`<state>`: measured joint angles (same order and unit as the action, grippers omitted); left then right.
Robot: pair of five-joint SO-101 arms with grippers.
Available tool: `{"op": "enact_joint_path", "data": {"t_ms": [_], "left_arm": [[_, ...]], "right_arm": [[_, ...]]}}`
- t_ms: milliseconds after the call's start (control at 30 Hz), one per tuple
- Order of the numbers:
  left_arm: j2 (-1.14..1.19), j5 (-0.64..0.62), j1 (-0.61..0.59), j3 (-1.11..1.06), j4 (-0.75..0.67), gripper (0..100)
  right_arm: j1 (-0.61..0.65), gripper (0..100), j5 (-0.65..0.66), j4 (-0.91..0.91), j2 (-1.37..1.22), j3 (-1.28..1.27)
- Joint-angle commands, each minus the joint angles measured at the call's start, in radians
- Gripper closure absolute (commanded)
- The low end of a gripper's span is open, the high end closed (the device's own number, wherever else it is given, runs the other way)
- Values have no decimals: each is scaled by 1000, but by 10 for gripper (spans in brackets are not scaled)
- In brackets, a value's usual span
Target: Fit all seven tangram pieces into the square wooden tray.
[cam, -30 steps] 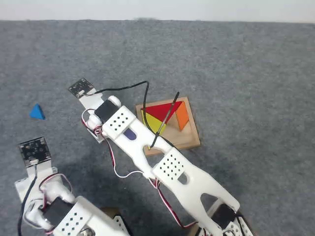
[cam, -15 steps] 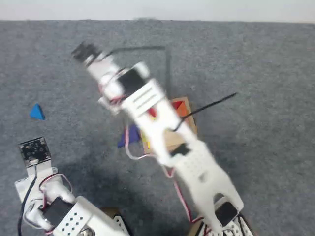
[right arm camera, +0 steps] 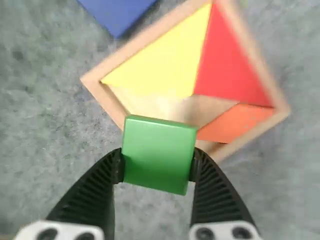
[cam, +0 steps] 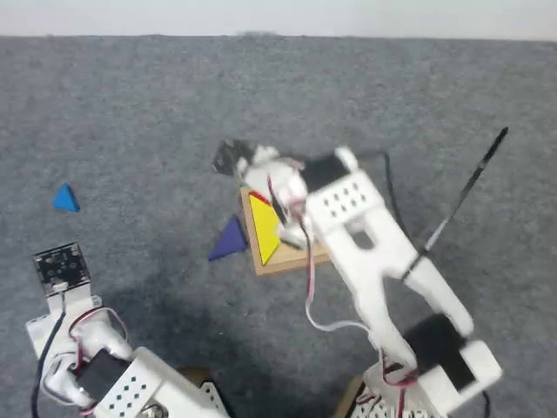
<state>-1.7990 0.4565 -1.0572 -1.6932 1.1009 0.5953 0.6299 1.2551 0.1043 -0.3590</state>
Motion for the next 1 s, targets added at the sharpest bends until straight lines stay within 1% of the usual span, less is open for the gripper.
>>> {"op": "enact_joint_path", "data": {"t_ms": [0, 100, 233, 300, 400, 567, 733, 867, 967], "left_arm": [[-11, 9, 9, 8, 6, 848], [-11, 9, 9, 8, 6, 848], [-9, 9, 9, 8, 8, 848], [-9, 9, 9, 8, 8, 848], [-9, 9, 9, 8, 8, 848], [-9, 9, 9, 8, 8, 848], [-9, 9, 9, 8, 8, 848], [-9, 9, 9, 8, 8, 848], [-9, 9, 9, 8, 8, 848]], "right_arm": [[-28, 991, -52, -188, 56, -158], [-35, 990, -86, -239, -27, -152], [-36, 987, -92, -245, -162, -72], [-35, 957, -86, -243, -219, -34], [-33, 879, -86, -231, -269, 11], [-41, 800, -89, -214, -274, 66], [-35, 755, -86, -214, -271, 92], [-31, 715, -89, -214, -220, 92], [-31, 712, -91, -177, -153, 91]]}}
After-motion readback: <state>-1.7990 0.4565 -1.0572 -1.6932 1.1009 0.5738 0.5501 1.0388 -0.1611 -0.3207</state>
